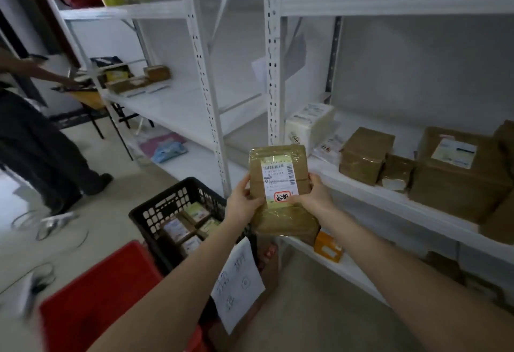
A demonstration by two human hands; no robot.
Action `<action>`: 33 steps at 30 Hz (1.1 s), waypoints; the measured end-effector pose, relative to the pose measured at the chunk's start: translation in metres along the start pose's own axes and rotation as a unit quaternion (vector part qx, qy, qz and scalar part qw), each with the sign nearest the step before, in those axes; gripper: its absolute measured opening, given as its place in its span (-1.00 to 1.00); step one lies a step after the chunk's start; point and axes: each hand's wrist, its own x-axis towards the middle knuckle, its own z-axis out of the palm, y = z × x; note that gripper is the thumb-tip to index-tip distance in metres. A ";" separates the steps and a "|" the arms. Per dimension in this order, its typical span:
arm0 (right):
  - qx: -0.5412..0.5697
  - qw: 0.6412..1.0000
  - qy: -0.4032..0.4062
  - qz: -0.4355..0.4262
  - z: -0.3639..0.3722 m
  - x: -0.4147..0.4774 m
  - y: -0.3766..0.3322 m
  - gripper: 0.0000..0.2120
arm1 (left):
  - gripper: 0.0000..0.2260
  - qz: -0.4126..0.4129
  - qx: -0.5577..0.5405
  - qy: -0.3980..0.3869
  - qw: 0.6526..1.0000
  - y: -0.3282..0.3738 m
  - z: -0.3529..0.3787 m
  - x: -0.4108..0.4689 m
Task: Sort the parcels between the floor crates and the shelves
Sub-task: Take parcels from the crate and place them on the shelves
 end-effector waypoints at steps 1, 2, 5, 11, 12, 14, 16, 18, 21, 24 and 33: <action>-0.006 1.000 -0.020 0.006 0.011 0.002 0.010 -0.21 | -0.33 -0.017 -0.005 0.009 1.000 -0.016 -0.003 -0.004; -0.011 0.999 -0.040 0.013 0.022 0.004 0.020 -0.21 | -0.34 -0.033 -0.007 0.018 0.999 -0.031 -0.005 -0.008; -0.016 0.994 -0.101 0.041 0.053 0.006 0.050 -0.19 | -0.36 -0.088 0.003 0.044 0.995 -0.072 -0.010 -0.020; -0.053 0.981 -0.170 0.080 0.099 0.015 0.093 -0.21 | -0.33 -0.169 0.013 0.079 0.982 -0.133 -0.016 -0.032; -0.058 0.979 -0.180 0.082 0.106 0.019 0.098 -0.22 | -0.32 -0.182 0.007 0.083 0.980 -0.141 -0.016 -0.034; -0.080 0.973 -0.200 0.081 0.121 0.027 0.105 -0.26 | -0.31 -0.200 -0.008 0.096 0.975 -0.158 -0.020 -0.036; -0.102 0.967 -0.217 0.082 0.143 0.035 0.109 -0.26 | -0.32 -0.209 -0.013 0.113 0.971 -0.172 -0.030 -0.035; -0.115 0.962 -0.231 0.088 0.168 0.044 0.109 -0.23 | -0.33 -0.219 -0.013 0.130 0.967 -0.186 -0.044 -0.030; -0.125 0.955 -0.253 0.087 0.215 0.065 0.103 -0.24 | -0.32 -0.232 -0.013 0.152 0.961 -0.206 -0.073 -0.010; -0.136 0.950 -0.266 0.089 0.269 0.095 0.093 -0.17 | -0.34 -0.238 -0.015 0.169 0.956 -0.229 -0.108 0.026; -0.207 0.926 -0.305 0.074 0.396 0.231 0.067 -0.28 | -0.39 -0.310 -0.151 0.165 0.924 -0.295 -0.186 0.173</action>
